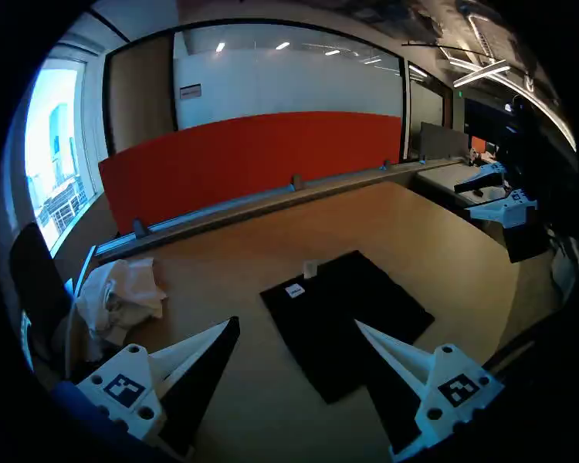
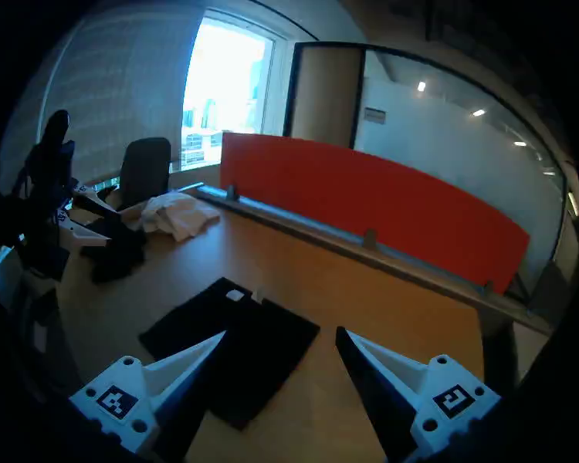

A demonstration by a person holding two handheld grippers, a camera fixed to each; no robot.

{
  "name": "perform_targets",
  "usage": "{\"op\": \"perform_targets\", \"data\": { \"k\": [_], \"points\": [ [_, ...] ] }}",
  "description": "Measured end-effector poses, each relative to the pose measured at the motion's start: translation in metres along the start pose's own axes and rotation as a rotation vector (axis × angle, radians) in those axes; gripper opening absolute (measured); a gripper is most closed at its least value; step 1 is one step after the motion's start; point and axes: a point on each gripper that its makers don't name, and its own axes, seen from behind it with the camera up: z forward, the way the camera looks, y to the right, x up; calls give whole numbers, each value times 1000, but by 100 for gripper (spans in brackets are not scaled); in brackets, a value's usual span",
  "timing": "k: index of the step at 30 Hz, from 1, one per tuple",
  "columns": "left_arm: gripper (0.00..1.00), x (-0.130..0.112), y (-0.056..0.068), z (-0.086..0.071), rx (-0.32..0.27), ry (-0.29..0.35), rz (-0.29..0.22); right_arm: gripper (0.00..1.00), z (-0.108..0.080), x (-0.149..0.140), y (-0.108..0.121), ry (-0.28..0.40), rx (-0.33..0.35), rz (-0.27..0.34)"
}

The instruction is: Fold towel

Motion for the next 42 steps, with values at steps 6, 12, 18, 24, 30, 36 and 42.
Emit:
{"op": "perform_targets", "data": {
  "k": [6,12,18,24,30,36,42],
  "points": [
    [99,-17,12,6,-42,-50,7,100,2,-21,-11,-64,45,-6],
    [99,-32,18,11,-61,-80,14,100,6,-36,-21,-97,67,-23],
    [99,-52,23,17,-68,-106,25,100,14,-54,-26,-120,74,-17],
    [99,-76,30,27,-77,-129,21,100,24,-78,-32,-143,83,-11],
    [99,-102,35,39,-72,-153,22,100,34,-103,-43,-160,108,-11],
    [99,-128,39,53,-75,-179,24,100,44,-128,-49,-182,108,-4],
    [99,-150,44,67,-82,-202,22,100,52,-154,-54,-207,112,2]
  ]
}}
